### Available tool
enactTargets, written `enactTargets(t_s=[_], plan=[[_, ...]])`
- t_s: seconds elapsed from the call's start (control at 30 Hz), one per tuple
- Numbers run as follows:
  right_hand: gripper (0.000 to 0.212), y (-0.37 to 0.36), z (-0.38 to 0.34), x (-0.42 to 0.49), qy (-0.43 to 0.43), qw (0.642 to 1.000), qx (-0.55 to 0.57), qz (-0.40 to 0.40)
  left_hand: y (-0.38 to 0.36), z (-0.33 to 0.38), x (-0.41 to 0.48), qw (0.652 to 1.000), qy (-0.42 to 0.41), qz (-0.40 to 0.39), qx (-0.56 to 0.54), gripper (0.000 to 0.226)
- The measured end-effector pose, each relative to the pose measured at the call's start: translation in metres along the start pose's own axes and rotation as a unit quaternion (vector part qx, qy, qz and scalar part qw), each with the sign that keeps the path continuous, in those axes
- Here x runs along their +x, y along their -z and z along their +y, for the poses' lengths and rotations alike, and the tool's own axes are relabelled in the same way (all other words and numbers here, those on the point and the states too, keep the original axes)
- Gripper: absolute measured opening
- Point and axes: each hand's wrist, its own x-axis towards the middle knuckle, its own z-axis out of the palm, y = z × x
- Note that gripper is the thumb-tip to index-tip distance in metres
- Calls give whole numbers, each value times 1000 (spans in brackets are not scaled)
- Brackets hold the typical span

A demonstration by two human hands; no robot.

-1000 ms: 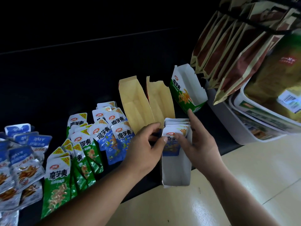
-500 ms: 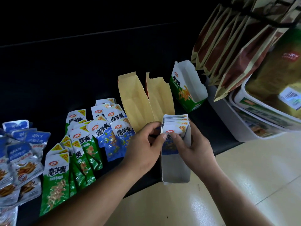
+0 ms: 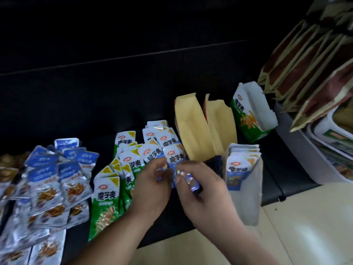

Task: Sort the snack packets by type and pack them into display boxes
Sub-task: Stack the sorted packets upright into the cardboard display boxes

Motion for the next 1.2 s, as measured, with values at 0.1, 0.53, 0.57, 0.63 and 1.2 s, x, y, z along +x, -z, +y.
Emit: enactTargets(t_s=[0.1, 0.53, 0.57, 0.63, 1.2], plan=[[44, -39, 12, 10, -40, 995, -45, -76, 20, -5, 13, 998, 51, 46, 13, 25], [50, -61, 65, 26, -135, 984, -57, -97, 19, -23, 30, 994, 103, 22, -21, 35], [50, -60, 68, 23, -132, 985, -49, -101, 21, -25, 31, 994, 103, 24, -17, 35], [54, -60, 73, 16, -109, 985, -52, -119, 24, -30, 33, 995, 96, 30, 17, 41], [68, -51, 79, 17, -69, 983, -39, -166, -7, -30, 63, 985, 32, 10, 167, 29]])
